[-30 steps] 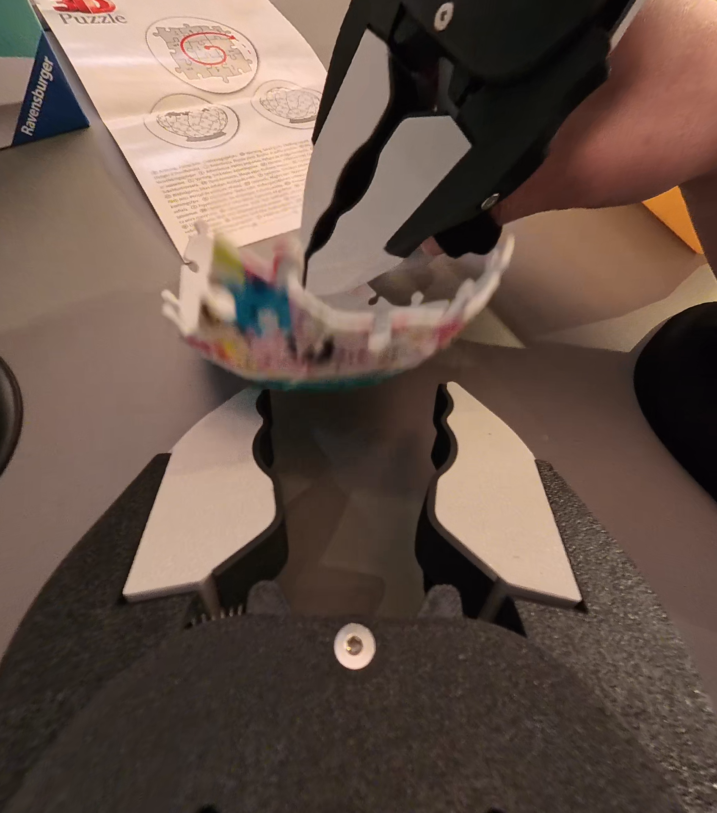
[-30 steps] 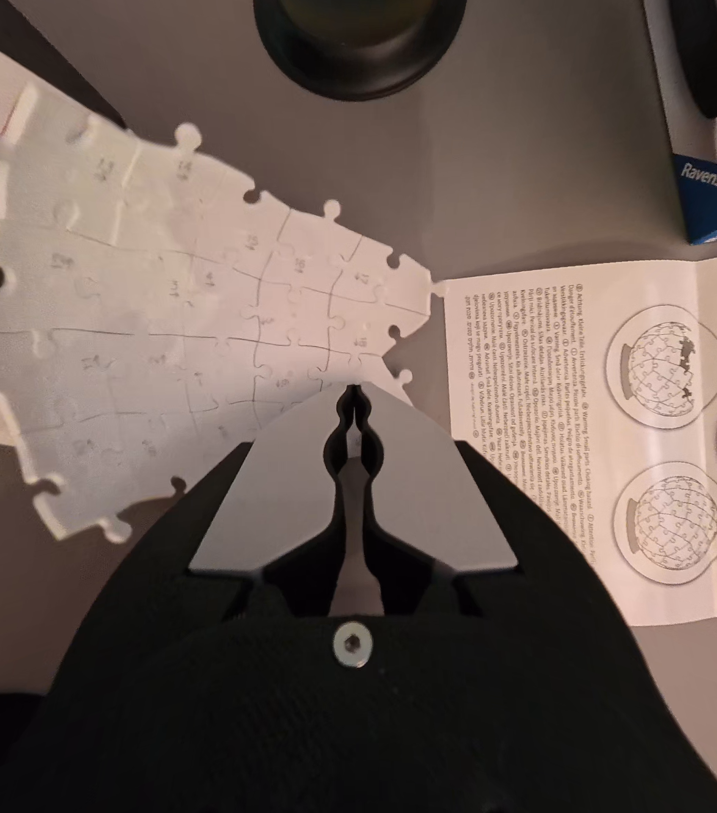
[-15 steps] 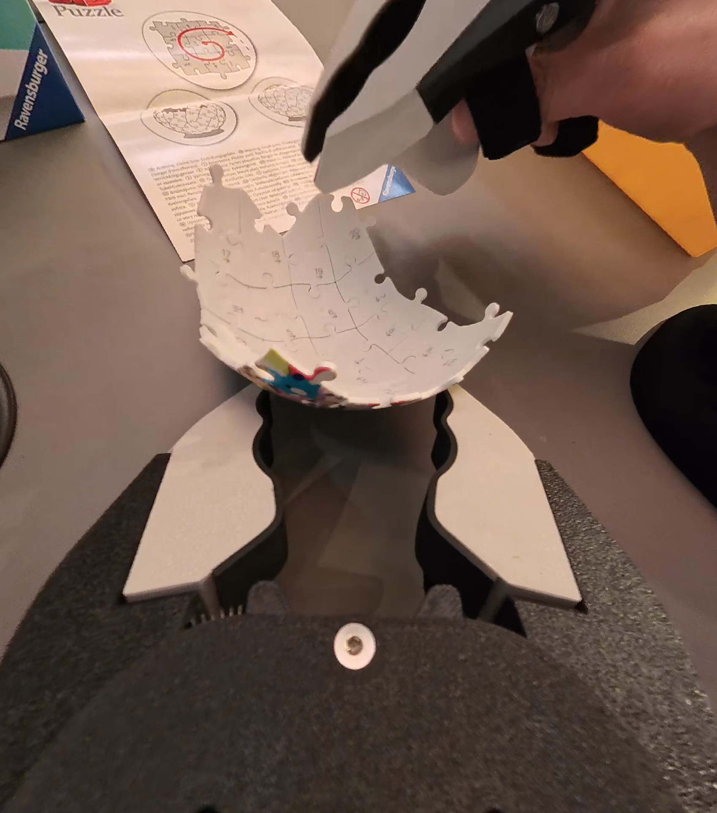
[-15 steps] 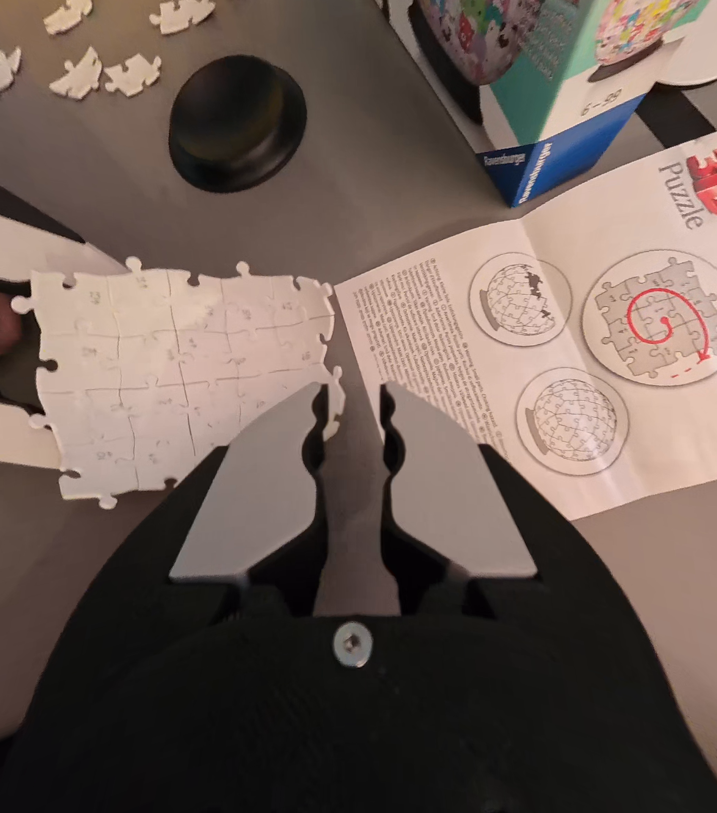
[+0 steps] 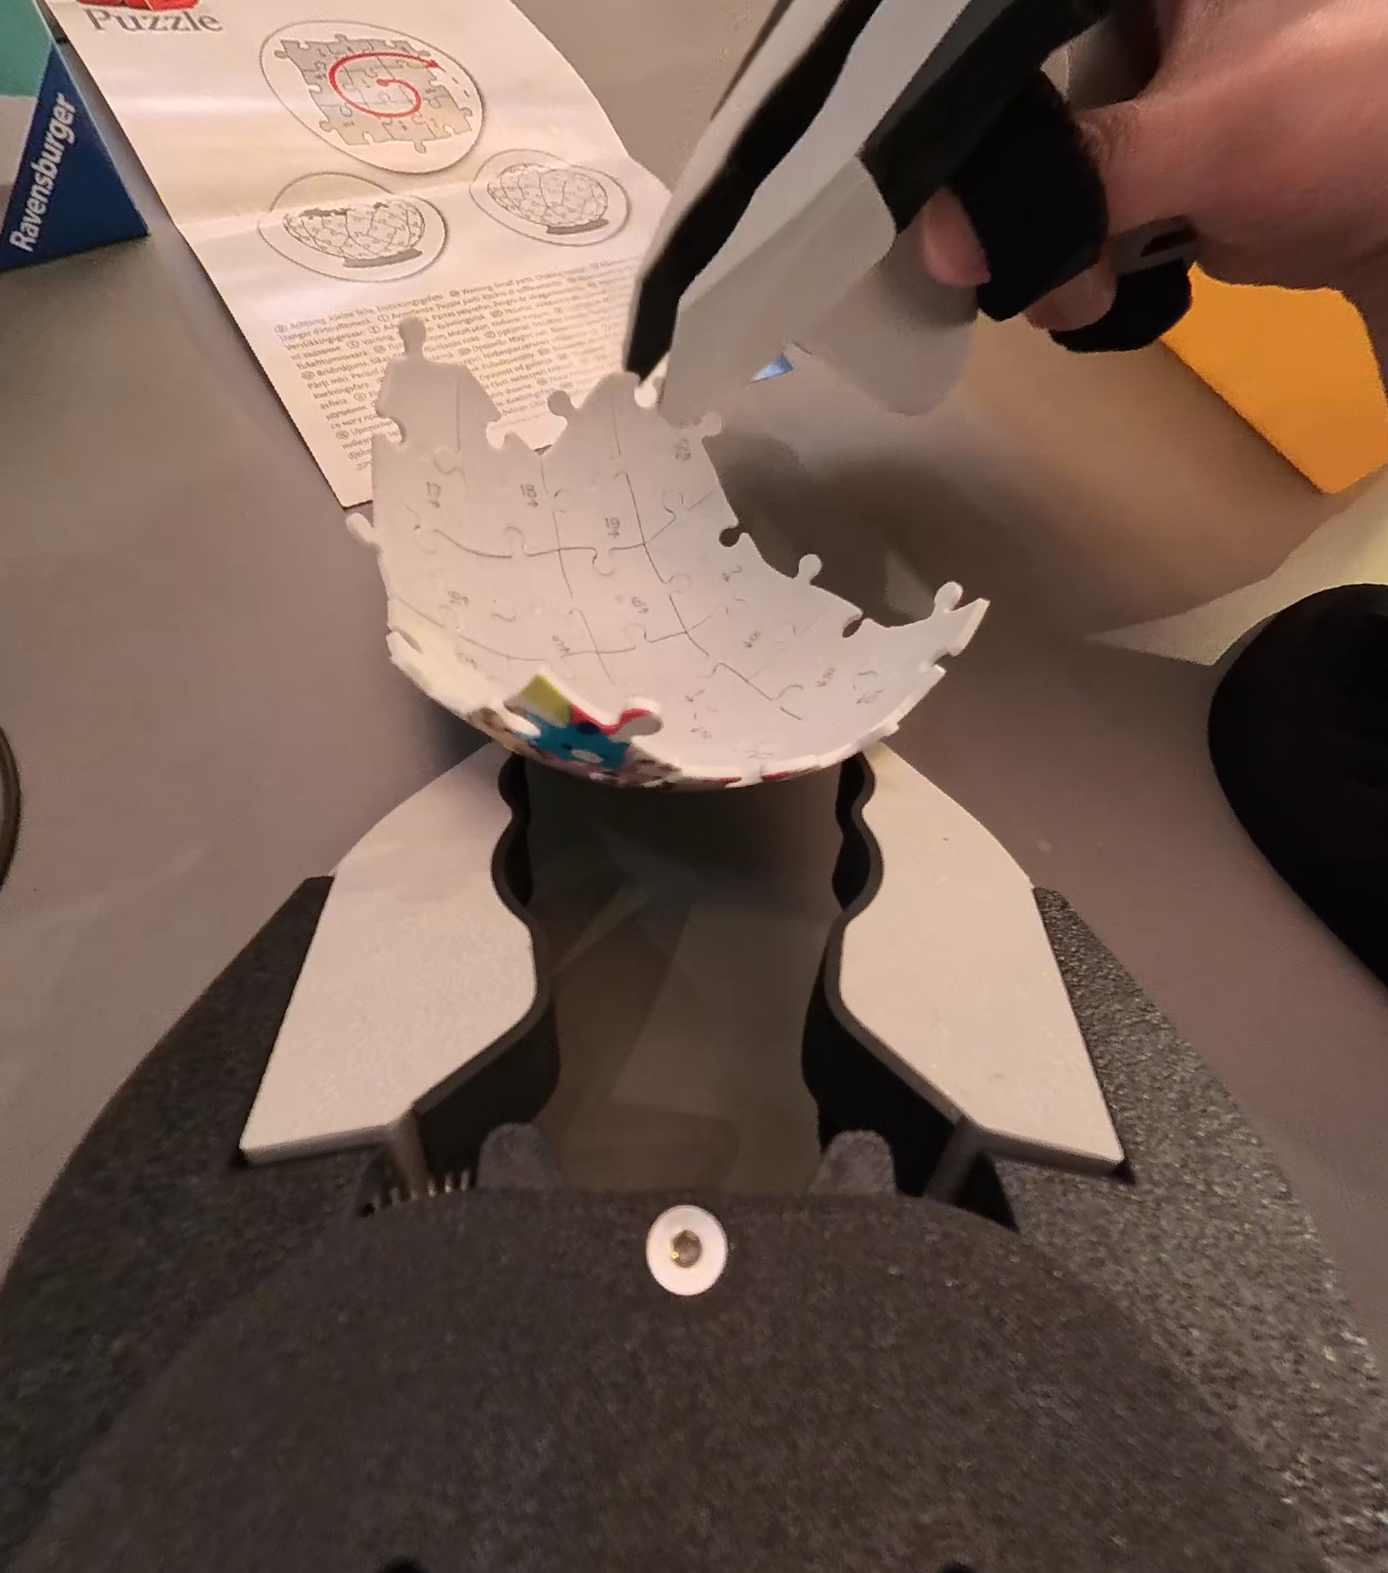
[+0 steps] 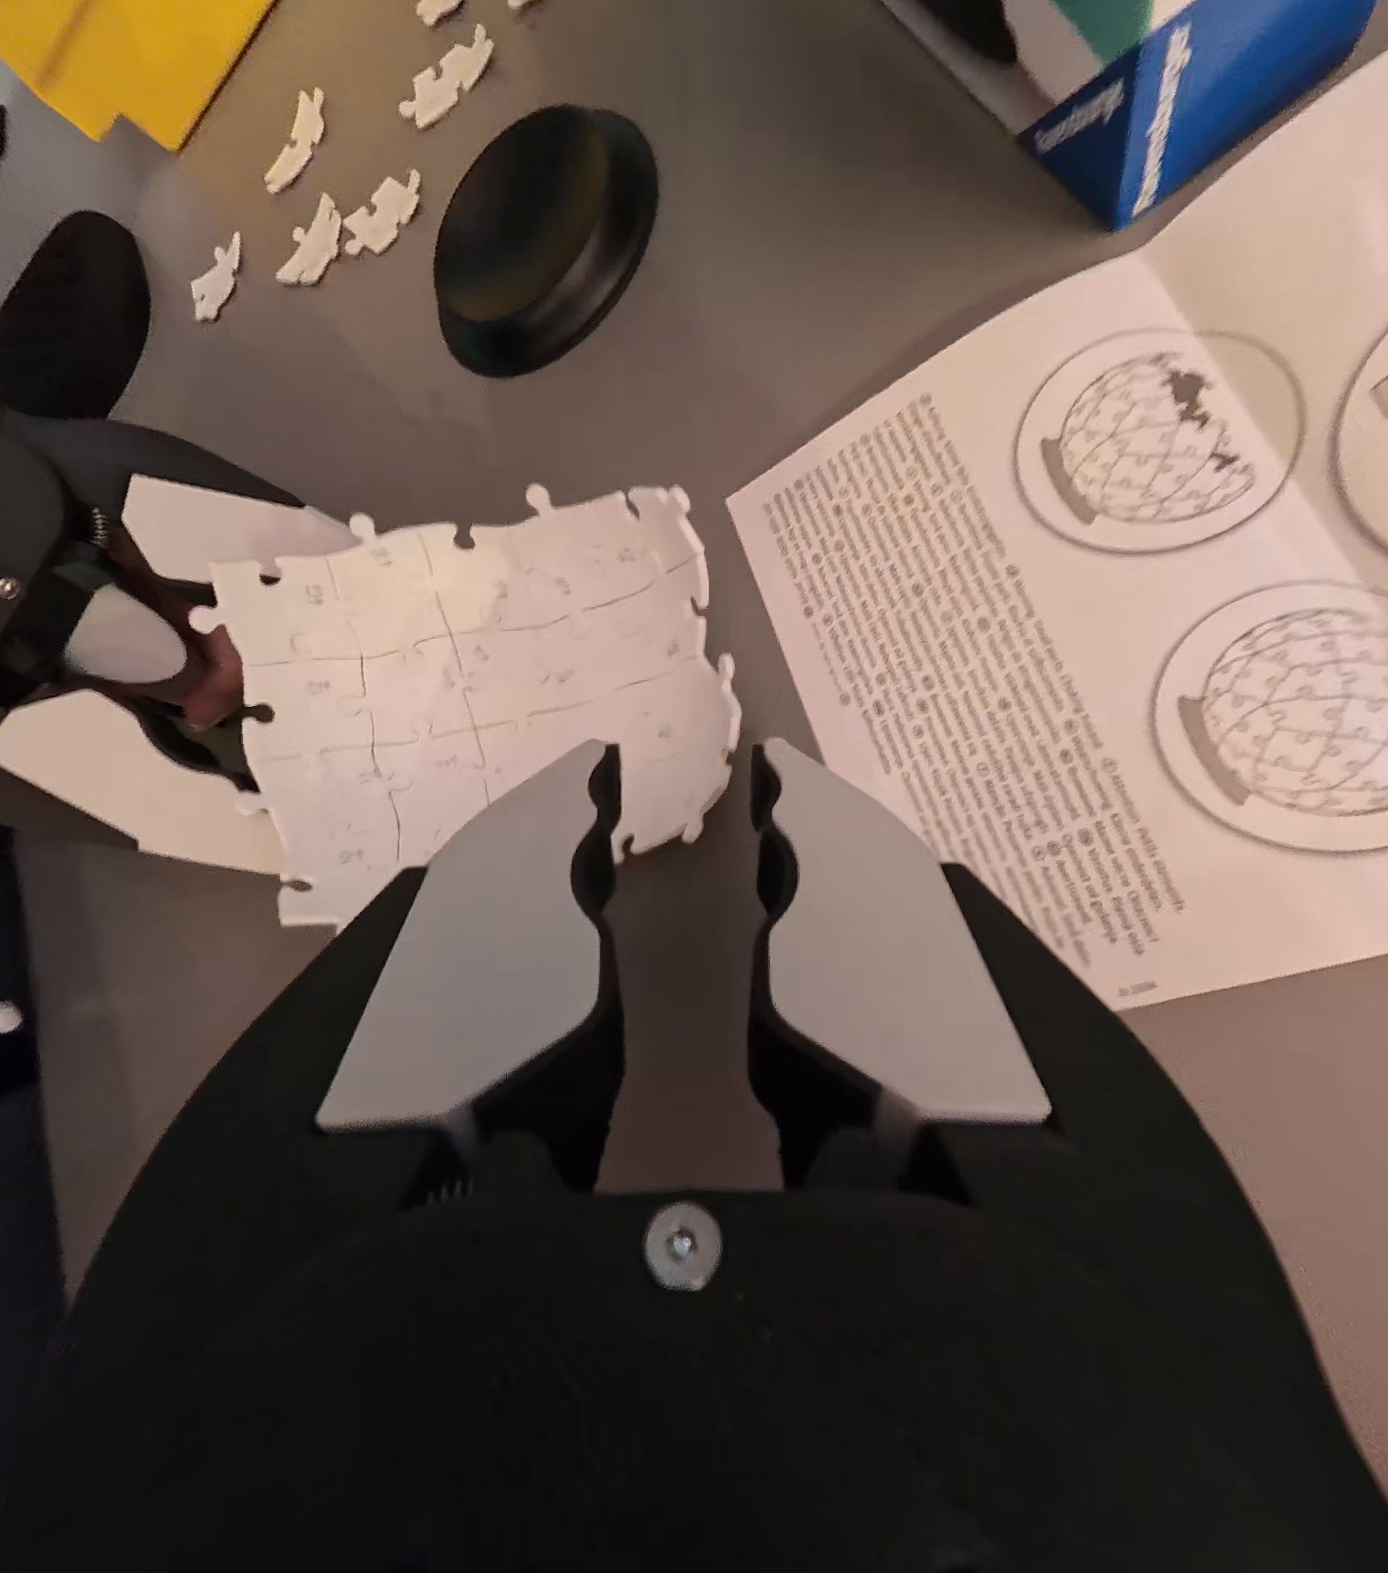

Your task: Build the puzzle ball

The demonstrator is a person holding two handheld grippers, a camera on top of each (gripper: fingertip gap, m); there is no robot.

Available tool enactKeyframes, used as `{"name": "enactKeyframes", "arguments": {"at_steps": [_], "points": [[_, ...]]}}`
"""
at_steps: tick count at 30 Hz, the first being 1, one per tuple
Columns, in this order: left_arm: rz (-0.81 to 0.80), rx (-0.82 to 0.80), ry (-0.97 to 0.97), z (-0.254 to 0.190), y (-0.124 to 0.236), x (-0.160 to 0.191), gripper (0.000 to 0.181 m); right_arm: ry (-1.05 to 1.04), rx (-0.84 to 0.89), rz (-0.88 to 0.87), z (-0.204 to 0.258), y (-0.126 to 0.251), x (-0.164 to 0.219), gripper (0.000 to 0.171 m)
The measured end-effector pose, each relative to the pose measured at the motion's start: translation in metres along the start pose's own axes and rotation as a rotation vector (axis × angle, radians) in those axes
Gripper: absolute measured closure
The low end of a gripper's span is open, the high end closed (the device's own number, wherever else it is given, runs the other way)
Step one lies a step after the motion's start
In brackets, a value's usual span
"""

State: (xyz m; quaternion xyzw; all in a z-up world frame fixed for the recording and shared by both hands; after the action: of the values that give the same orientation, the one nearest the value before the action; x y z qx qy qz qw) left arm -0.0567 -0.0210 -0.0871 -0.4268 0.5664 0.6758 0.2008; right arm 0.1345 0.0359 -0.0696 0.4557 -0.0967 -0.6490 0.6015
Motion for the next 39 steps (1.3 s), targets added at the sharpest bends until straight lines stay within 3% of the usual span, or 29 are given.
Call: {"name": "enactKeyframes", "arguments": {"at_steps": [10, 18, 24, 29, 39], "points": [[-0.004, 0.005, 0.000, 0.000, 0.000, 0.000, 0.113, 0.063, 0.068, 0.115, -0.007, -0.012, 0.010, 0.153], [-0.014, 0.006, -0.004, 0.000, 0.000, -0.001, 0.113, 0.166, 0.136, 0.112, -0.003, -0.013, 0.008, 0.151], [-0.029, 0.004, -0.003, 0.000, 0.001, -0.002, 0.115, 0.320, 0.186, 0.000, 0.008, -0.006, 0.000, 0.149], [-0.033, 0.001, -0.006, 0.000, 0.001, -0.002, 0.115, 0.534, 0.219, -0.141, 0.024, 0.010, -0.004, 0.170], [-0.037, -0.002, -0.007, 0.001, 0.001, -0.003, 0.115, 0.576, 0.237, 0.008, 0.013, -0.009, 0.005, 0.170]]}}
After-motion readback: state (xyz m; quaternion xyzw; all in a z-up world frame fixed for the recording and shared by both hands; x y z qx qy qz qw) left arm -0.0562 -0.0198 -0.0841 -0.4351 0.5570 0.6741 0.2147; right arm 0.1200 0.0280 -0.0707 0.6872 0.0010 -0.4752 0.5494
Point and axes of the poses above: each gripper's, where its closed fingertips meet, y back along the fingers, x out of its underside, z = x × y across the jaws, the point moved 9 cm from there along y, back along the fingers, and after that the axes turned 14 degrees about -y, right-handed, at the moved point
